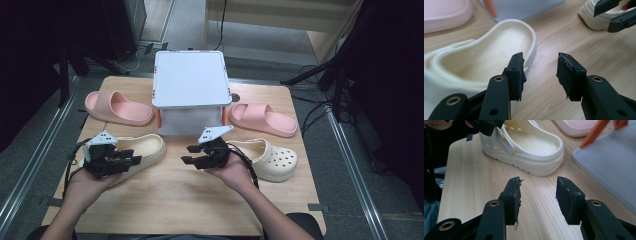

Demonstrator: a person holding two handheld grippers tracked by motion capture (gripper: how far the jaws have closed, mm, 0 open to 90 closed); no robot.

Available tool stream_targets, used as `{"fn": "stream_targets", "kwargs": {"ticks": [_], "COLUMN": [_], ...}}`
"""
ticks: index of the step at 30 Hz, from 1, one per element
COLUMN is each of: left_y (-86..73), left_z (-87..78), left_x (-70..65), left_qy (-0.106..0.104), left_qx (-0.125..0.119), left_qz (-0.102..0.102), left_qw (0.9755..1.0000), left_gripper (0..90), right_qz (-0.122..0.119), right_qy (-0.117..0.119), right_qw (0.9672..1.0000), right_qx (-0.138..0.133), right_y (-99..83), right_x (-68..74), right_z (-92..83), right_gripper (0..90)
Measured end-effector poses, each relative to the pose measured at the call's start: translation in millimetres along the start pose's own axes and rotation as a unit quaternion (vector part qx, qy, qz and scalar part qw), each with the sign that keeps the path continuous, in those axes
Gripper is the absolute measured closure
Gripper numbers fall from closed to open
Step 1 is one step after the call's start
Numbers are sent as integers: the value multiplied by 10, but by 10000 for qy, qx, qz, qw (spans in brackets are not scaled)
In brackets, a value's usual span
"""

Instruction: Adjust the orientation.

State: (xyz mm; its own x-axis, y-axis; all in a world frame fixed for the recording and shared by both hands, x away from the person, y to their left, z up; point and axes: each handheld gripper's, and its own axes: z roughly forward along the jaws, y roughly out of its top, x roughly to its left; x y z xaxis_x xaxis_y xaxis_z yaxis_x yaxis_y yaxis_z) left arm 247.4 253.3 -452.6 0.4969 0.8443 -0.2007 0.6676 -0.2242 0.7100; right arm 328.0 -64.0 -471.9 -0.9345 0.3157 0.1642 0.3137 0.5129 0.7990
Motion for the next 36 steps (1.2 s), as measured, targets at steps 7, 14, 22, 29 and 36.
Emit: {"fn": "stream_targets", "kwargs": {"ticks": [7,14,22,29,36], "left_y": [-102,-195,-211,-205,-210], "left_z": [-171,-381,-488,-482,-491], "left_x": [86,252,311,332,360], "left_qy": [356,623,646,649,677], "left_qx": [-22,-138,-273,-264,-281], "left_qz": [-187,-392,-431,-434,-463], "left_qw": [9992,9972,9966,9966,9962], "left_gripper": [547,525,490,484,483], "right_qz": [-252,-410,-596,-752,-890], "right_qy": [322,601,896,1029,1070], "right_qw": [9991,9973,9940,9912,9891], "right_qx": [103,96,210,354,471], "right_y": [196,393,527,585,617], "right_x": [45,90,169,274,355], "right_z": [309,686,1119,1367,1591], "right_gripper": [558,563,532,529,635]}}
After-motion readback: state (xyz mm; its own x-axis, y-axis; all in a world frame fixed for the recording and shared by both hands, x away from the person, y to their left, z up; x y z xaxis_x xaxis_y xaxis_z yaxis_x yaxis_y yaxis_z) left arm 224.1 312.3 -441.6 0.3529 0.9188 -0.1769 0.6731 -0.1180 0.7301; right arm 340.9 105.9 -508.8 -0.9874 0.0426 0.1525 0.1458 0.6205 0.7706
